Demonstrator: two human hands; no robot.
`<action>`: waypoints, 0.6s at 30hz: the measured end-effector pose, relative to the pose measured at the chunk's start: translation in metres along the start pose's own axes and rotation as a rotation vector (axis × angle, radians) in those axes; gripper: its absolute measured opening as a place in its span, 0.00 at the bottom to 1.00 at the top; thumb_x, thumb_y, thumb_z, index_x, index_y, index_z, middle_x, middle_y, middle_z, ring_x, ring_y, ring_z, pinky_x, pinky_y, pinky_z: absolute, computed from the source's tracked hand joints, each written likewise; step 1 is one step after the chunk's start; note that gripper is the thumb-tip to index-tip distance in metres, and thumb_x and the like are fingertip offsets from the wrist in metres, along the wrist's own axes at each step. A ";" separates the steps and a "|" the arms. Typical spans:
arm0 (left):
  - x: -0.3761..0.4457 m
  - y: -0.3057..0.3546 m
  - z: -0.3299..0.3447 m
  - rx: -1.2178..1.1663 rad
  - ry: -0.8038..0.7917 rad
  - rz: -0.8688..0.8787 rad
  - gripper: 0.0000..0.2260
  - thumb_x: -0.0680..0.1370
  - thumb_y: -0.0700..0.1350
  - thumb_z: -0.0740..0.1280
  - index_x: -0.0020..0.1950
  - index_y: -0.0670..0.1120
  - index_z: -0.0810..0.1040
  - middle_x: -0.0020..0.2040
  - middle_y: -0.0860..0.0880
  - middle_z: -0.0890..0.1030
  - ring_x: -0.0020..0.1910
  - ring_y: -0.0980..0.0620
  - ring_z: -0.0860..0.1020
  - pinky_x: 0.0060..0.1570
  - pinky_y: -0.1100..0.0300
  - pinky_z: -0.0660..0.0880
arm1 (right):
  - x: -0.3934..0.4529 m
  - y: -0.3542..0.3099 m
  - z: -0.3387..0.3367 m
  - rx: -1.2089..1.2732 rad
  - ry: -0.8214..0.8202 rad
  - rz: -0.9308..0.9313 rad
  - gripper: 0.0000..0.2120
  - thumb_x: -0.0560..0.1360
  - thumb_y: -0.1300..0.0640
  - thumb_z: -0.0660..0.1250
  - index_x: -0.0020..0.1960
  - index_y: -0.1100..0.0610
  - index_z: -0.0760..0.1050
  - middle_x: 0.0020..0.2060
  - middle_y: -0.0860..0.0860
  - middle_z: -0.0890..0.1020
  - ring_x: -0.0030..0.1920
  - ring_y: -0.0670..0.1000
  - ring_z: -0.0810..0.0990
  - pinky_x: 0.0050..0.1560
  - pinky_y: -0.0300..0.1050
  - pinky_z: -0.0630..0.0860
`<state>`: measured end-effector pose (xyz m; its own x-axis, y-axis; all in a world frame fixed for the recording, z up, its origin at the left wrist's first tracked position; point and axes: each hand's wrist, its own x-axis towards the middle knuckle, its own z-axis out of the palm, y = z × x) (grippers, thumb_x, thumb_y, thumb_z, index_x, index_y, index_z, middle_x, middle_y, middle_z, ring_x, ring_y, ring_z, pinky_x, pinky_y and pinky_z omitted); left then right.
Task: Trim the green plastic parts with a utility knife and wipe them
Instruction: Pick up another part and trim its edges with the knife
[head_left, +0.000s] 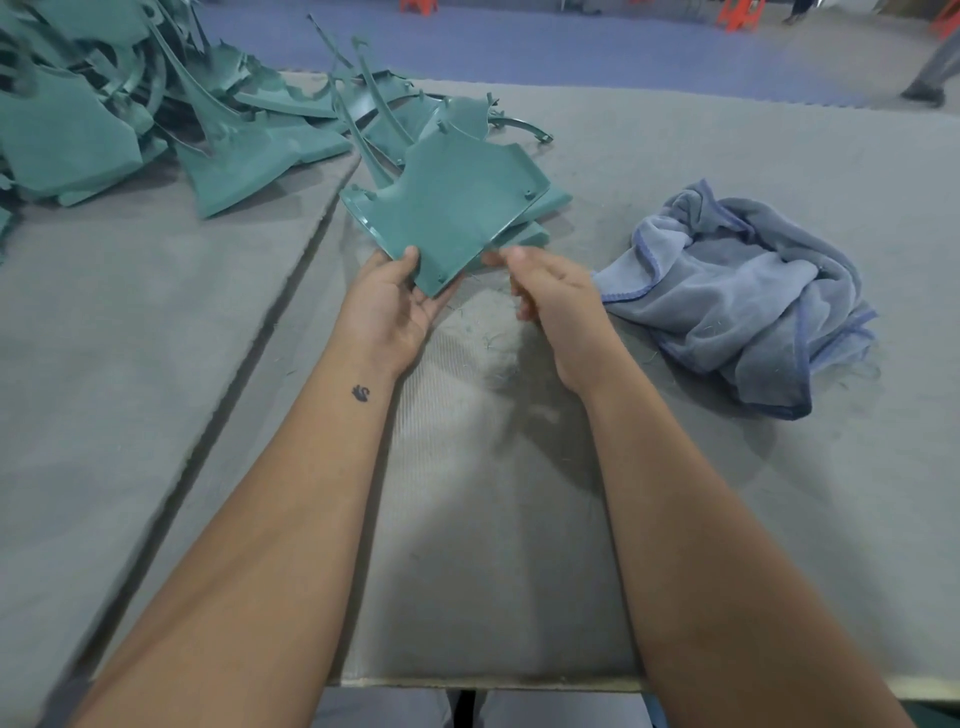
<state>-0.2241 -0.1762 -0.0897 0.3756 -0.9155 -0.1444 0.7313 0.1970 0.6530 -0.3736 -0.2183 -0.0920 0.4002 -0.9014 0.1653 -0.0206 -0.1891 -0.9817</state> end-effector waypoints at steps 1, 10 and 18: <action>-0.001 0.000 0.000 0.018 -0.010 -0.004 0.10 0.83 0.35 0.54 0.57 0.42 0.73 0.54 0.41 0.80 0.49 0.45 0.81 0.43 0.55 0.82 | -0.001 0.000 0.002 -0.062 -0.021 -0.030 0.10 0.78 0.51 0.63 0.44 0.53 0.81 0.33 0.42 0.75 0.33 0.41 0.69 0.37 0.36 0.66; -0.003 0.000 0.000 -0.010 -0.041 -0.004 0.11 0.83 0.36 0.53 0.54 0.40 0.75 0.42 0.44 0.85 0.39 0.47 0.84 0.39 0.55 0.82 | -0.007 0.002 0.015 -0.273 -0.220 -0.085 0.08 0.79 0.60 0.64 0.42 0.57 0.77 0.26 0.46 0.75 0.30 0.46 0.72 0.35 0.40 0.70; -0.005 -0.002 -0.002 -0.026 -0.068 -0.010 0.11 0.83 0.36 0.53 0.53 0.38 0.75 0.41 0.43 0.85 0.38 0.48 0.85 0.36 0.58 0.80 | -0.005 0.007 0.015 -0.283 -0.171 -0.092 0.09 0.78 0.60 0.64 0.40 0.60 0.76 0.25 0.44 0.74 0.27 0.41 0.69 0.35 0.40 0.67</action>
<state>-0.2260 -0.1716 -0.0919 0.3289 -0.9391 -0.0996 0.7497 0.1956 0.6322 -0.3617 -0.2090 -0.1008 0.5594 -0.8019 0.2099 -0.2212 -0.3885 -0.8945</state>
